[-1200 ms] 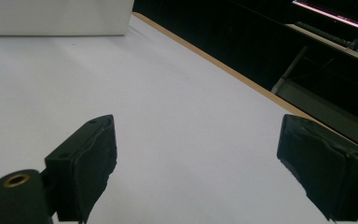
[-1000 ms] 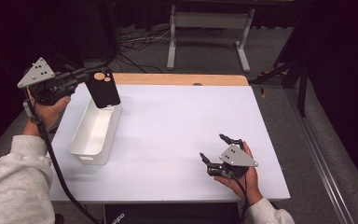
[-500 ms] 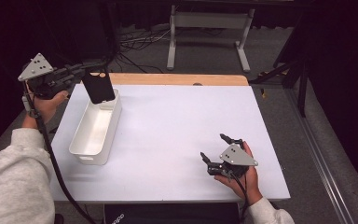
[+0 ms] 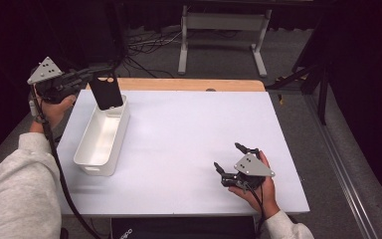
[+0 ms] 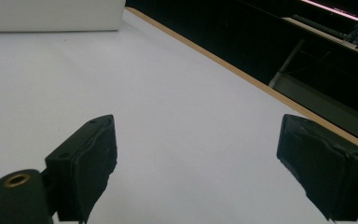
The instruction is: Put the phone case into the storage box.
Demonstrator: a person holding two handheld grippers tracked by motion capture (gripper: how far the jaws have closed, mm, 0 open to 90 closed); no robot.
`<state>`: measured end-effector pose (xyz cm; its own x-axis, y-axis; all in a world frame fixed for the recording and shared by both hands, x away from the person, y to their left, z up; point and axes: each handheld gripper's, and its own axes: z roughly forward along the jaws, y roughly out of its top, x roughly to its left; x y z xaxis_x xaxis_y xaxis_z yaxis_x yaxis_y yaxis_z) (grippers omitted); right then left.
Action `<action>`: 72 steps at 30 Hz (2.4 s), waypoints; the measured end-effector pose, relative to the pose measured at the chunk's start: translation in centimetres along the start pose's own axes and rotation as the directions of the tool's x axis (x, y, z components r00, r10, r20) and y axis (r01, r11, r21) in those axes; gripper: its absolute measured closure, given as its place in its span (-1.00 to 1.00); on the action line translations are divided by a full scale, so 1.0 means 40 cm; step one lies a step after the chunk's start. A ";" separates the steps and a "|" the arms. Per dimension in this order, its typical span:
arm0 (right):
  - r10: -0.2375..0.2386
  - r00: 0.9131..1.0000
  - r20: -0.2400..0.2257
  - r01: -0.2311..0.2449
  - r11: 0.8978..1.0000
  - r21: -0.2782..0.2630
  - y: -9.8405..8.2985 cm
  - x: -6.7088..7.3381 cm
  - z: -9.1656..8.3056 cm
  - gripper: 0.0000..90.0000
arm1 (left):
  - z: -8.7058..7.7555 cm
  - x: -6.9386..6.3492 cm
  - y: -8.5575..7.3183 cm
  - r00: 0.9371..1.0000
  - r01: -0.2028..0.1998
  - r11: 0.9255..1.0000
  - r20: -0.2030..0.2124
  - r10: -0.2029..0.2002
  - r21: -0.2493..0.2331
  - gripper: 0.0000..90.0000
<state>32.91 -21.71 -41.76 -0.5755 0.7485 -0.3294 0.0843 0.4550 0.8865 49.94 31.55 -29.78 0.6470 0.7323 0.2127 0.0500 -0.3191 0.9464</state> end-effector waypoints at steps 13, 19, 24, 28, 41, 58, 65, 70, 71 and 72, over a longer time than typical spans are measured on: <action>-0.008 1.000 0.005 0.007 1.000 0.029 0.002 0.009 0.019 -0.71 | 0.055 0.033 -0.078 1.000 -0.006 1.000 0.017 0.006 0.021 0.80; -0.007 1.000 0.009 0.006 0.999 0.039 0.002 0.012 0.021 -0.71 | 0.072 0.043 -0.098 1.000 0.003 1.000 0.020 -0.003 0.011 0.80; -0.004 1.000 0.016 0.003 0.999 0.052 -0.001 0.011 0.020 -0.71 | 0.103 0.041 -0.113 0.999 -0.017 0.999 0.028 0.016 0.027 0.80; 0.000 1.000 0.018 -0.001 0.998 0.066 -0.003 0.012 0.023 -0.71 | 0.132 0.037 -0.124 0.998 -0.053 0.997 0.046 0.050 0.056 0.80; -0.001 1.000 0.016 -0.001 0.997 0.083 -0.004 0.022 0.024 -0.70 | 0.152 0.048 -0.167 0.998 -0.019 0.999 0.069 0.016 0.039 0.80; 0.009 1.000 0.007 -0.009 0.998 0.070 -0.003 0.017 0.015 -0.69 | 0.169 0.056 -0.200 0.999 0.032 0.997 0.002 -0.032 0.070 0.59; 0.015 1.000 -0.003 -0.015 0.998 0.061 -0.003 0.015 0.014 -0.68 | 0.178 0.060 -0.217 0.999 0.052 0.991 -0.013 -0.051 0.122 0.56; 0.012 1.000 -0.011 -0.011 0.998 0.062 -0.003 0.015 0.015 -0.68 | 0.183 0.065 -0.235 0.997 0.072 0.985 -0.023 -0.069 0.155 0.58; 0.012 1.000 -0.012 -0.012 0.998 0.061 -0.003 0.015 0.015 -0.68 | 0.183 0.065 -0.237 0.998 0.068 0.985 -0.027 -0.065 0.157 0.57; 0.013 1.000 -0.013 -0.012 0.998 0.059 -0.003 0.015 0.016 -0.68 | 0.184 0.065 -0.238 0.997 0.070 0.985 -0.023 -0.067 0.157 0.58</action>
<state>33.06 -21.00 -42.26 -0.5845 0.7483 -0.3138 0.1394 0.4736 0.8697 56.76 32.08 -40.03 0.6246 0.7656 0.1539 0.2141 -0.3574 0.9091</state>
